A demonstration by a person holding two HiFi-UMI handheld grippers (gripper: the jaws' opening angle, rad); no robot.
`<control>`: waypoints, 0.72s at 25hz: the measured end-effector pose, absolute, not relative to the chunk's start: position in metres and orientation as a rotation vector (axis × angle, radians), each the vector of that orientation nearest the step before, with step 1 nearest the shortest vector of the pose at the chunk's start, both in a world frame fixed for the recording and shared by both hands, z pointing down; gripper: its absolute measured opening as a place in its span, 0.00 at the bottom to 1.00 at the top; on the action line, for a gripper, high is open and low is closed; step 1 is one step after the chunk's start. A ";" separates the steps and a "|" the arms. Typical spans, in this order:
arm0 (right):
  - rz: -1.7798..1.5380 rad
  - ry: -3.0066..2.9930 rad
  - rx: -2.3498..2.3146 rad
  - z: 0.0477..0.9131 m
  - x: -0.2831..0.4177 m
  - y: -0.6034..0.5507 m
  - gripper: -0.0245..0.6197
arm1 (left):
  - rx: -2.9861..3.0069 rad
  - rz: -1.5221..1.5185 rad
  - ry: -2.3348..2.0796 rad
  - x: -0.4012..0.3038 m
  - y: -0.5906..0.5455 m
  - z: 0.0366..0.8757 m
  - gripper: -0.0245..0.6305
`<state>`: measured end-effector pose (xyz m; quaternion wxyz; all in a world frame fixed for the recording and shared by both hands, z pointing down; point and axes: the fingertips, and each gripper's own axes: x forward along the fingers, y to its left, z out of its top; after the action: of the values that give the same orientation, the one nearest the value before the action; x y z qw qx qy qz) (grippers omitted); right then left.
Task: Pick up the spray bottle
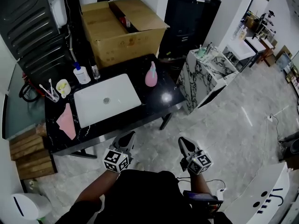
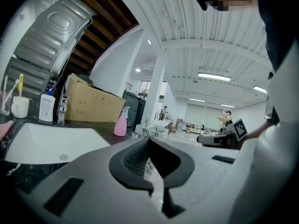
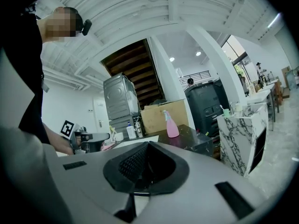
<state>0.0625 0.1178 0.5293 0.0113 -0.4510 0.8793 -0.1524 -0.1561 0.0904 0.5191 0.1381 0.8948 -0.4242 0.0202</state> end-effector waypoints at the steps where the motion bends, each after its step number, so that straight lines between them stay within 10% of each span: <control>1: -0.476 2.744 -1.410 0.529 0.062 0.118 0.08 | 2.588 0.059 -1.226 -0.156 0.090 0.519 0.05; 18: -0.551 2.801 -1.307 0.548 0.062 0.078 0.08 | 2.516 0.130 -1.209 -0.139 0.071 0.545 0.05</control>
<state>0.0616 0.0782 0.5476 0.0008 -0.4162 0.8922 -0.1753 -0.1387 0.0714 0.5455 0.1725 0.8869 -0.4260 0.0459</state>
